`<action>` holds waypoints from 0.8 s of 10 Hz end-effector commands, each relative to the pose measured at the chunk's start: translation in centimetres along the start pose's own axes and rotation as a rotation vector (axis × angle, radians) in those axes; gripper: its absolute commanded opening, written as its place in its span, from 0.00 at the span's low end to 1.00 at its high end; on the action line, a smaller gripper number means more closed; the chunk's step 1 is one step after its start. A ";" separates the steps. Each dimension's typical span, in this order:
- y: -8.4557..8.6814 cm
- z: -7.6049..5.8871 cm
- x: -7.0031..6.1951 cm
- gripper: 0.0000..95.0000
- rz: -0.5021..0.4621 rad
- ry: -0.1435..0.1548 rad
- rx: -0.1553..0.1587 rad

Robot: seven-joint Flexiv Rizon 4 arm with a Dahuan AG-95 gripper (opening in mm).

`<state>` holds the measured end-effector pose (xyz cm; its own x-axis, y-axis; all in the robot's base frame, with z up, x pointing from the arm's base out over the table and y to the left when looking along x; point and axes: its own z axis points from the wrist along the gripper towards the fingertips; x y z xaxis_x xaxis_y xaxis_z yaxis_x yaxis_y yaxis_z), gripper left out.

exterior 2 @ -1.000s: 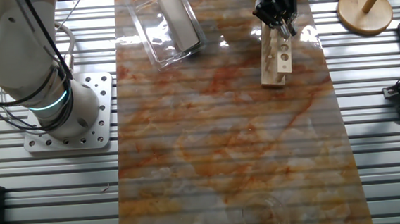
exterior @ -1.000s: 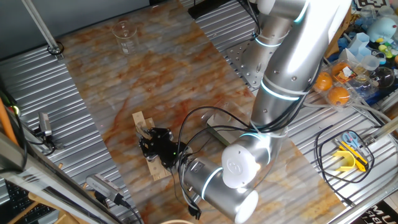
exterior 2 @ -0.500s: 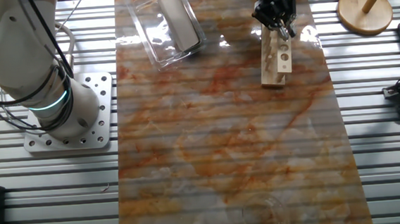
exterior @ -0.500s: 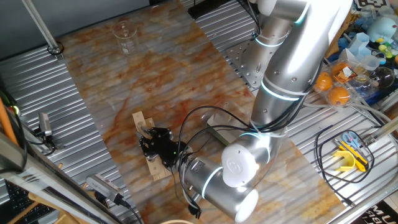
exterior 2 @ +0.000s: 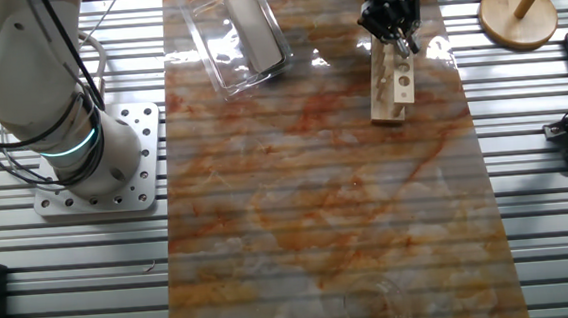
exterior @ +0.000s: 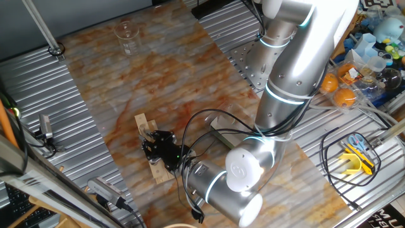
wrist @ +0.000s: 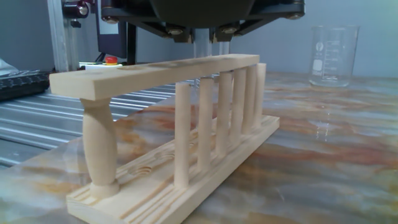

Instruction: Pour out the test tube

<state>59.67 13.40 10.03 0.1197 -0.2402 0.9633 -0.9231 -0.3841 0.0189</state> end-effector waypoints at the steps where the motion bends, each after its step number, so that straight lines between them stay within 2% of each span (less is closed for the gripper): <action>1: 0.0 0.0 0.0 0.00 0.001 -0.002 0.000; 8: 0.0 0.0 -0.2 0.00 0.007 -0.001 -0.013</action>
<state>59.65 13.43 9.86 0.1134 -0.2424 0.9635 -0.9288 -0.3701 0.0163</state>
